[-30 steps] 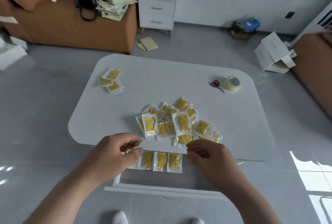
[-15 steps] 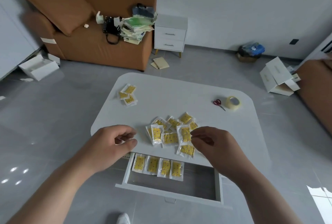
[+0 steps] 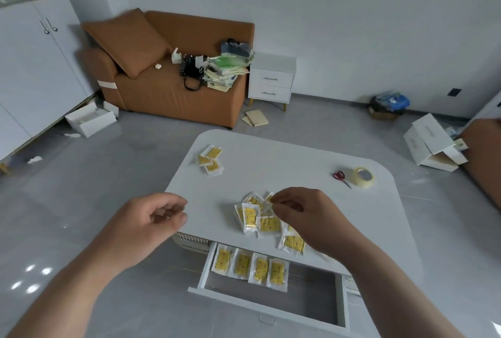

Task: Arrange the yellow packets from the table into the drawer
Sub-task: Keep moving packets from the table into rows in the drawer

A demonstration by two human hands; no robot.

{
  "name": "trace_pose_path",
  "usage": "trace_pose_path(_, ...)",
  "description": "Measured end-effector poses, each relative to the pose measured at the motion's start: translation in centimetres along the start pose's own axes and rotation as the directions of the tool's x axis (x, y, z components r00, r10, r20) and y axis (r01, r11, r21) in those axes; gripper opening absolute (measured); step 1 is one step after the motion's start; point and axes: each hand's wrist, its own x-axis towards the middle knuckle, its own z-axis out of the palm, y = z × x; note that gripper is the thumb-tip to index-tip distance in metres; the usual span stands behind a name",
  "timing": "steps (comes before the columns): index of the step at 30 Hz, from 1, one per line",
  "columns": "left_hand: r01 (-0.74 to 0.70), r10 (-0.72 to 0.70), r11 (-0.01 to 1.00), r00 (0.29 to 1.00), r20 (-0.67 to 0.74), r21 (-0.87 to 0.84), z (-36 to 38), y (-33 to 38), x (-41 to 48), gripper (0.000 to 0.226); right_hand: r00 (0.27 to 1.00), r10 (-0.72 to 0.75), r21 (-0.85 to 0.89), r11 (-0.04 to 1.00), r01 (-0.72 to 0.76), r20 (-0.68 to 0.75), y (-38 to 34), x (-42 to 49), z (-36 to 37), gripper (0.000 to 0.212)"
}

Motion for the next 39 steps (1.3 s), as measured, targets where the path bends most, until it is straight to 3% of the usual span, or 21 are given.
trace_pose_path(5, -0.08, 0.08, 0.997, 0.997, -0.01, 0.012, -7.3, -1.7, 1.2, 0.025, 0.998, 0.015, -0.002, 1.0, -0.016, -0.069, -4.7, 0.6, 3.6, 0.018)
trace_pose_path(9, -0.138, 0.135, 0.99, 0.989, 0.064, 0.04, -11.5, -2.2, 2.0, 0.051, 0.993, 0.025, 0.044, 0.999, -0.02, -0.113, -7.9, 0.4, 7.0, 0.02)
trace_pose_path(13, -0.165, 0.156, 0.985, 0.979, 0.134, 0.055, -14.9, -2.9, 2.8, 0.049, 0.987, 0.035, 0.052, 0.998, -0.028, -0.155, -10.9, 1.3, 9.8, 0.02)
trace_pose_path(17, -0.158, 0.145, 0.985, 0.976, 0.163, 0.065, -17.2, -4.6, 4.7, 0.025, 0.984, 0.035, 0.052, 0.998, -0.026, -0.174, -12.5, 3.4, 11.8, 0.019)
trace_pose_path(31, -0.1, 0.064, 0.984, 0.972, 0.226, 0.151, -23.6, -11.6, 21.8, 0.018, 0.976, 0.141, 0.107, 0.986, -0.124, -0.164, -15.9, 20.9, 18.0, 0.018)
trace_pose_path(39, -0.067, 0.03, 0.986, 0.971, 0.235, 0.154, -28.3, -14.0, 30.8, 0.017, 0.974, 0.183, 0.048, 0.983, -0.178, -0.135, -19.7, 30.2, 19.2, 0.017)
